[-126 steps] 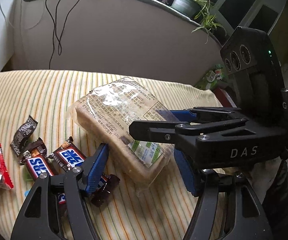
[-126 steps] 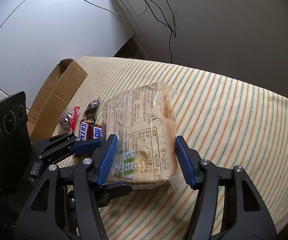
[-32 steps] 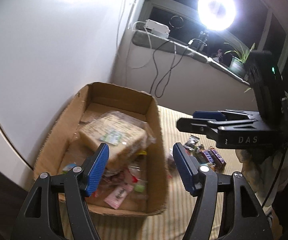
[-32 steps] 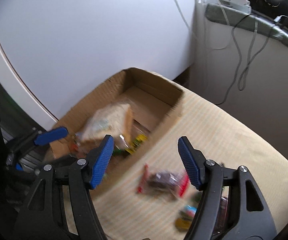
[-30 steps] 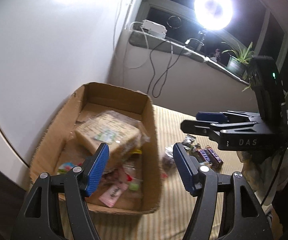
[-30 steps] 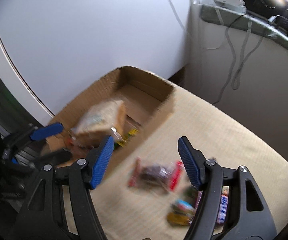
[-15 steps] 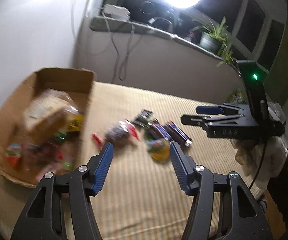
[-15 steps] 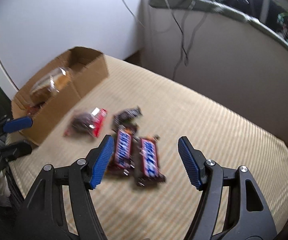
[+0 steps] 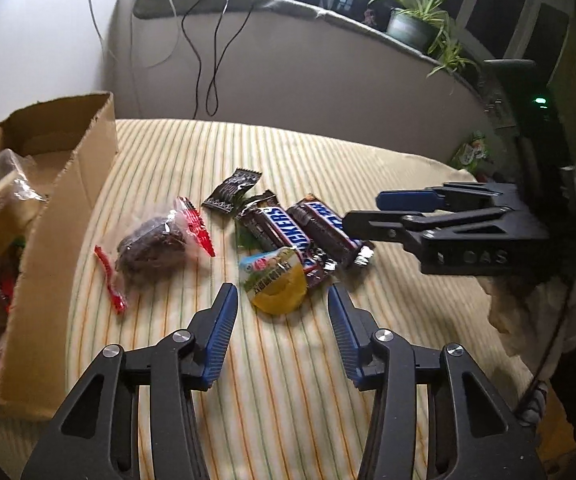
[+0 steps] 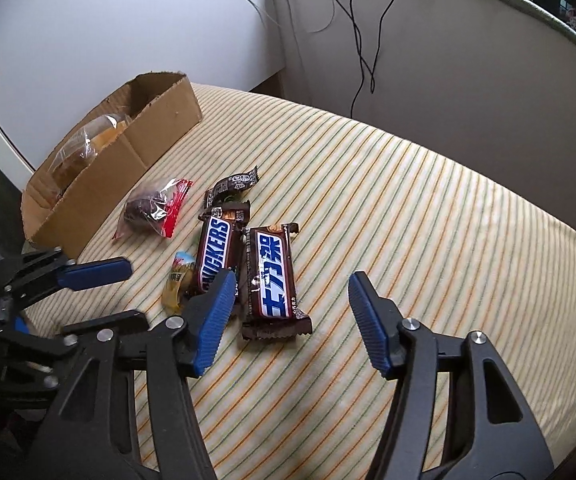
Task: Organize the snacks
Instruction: 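Move both tools back toward the remaining snacks on the bed, then grasp the round yellow candy with the left tool while the right tool grasps the blue-wrapped chocolate bar, then carry the yellow candy and chocolate bar with both tools over the box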
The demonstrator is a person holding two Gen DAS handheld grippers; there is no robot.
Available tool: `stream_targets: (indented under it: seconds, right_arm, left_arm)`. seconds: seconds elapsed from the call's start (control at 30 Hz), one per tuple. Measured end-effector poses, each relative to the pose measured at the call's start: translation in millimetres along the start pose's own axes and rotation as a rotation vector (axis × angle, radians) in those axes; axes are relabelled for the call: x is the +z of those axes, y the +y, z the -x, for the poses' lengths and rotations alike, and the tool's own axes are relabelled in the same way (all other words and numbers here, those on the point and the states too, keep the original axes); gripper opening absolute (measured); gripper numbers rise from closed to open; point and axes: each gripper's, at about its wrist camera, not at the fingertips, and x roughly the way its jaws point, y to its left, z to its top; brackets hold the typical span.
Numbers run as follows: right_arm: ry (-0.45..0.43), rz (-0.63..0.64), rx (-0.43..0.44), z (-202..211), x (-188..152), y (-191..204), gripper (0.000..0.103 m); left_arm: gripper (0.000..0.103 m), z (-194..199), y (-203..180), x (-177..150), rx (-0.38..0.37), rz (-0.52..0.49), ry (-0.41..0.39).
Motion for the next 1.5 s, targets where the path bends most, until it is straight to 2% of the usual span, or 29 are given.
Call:
stream_targets:
  seconds: [0.17,0.23,0.3,0.4,0.5,0.8,0.87,0.9,0.93,1.23,1.5]
  right_arm:
    - [0.012,-0.003,0.009,-7.4,0.5,-1.1,0.061]
    - [0.018,-0.002,0.011,-10.6,1.3,-1.2,0.053]
    - [0.028,-0.003,0.015,-14.7,2.7,-0.4,0.051]
    - [0.038,0.0,0.017,-19.4,3.3,0.4,0.051]
    - [0.043,0.0,0.025,-22.0,3.9,0.0,0.051]
    - [0.063,0.029,0.035,-26.8,4.1,7.3,0.049]
    - [0.067,0.04,0.031,-29.2,2.9,10.6,0.042]
    - [0.068,0.039,0.034,-30.2,3.0,11.7,0.031]
    - [0.073,0.036,0.035,-31.7,2.9,11.9,0.03]
    - [0.064,0.033,0.021,-26.0,-1.0,12.4,0.029]
    - [0.032,0.035,0.011,-6.1,-4.3,18.1,0.029]
  left_arm:
    - [0.046,-12.6,2.3,5.7,0.002,0.015,0.019]
    - [0.046,-16.1,2.6,7.8,0.008,0.018,0.022]
    - [0.046,-20.0,4.2,9.7,0.014,0.021,0.026]
    - [0.045,-27.3,6.7,10.5,0.011,0.032,0.041]
    - [0.039,-31.3,6.6,11.8,0.023,0.03,0.041]
    - [0.036,-33.3,4.0,12.7,0.031,0.022,0.039]
    - [0.035,-34.5,3.9,12.7,0.032,0.023,0.037]
    - [0.035,-34.6,3.9,12.8,0.034,0.025,0.035]
    - [0.034,-34.4,4.0,12.9,0.034,0.027,0.035]
    - [0.032,-28.3,8.5,11.4,0.03,0.042,0.024]
    - [0.032,-5.6,10.0,9.0,0.028,0.039,-0.013]
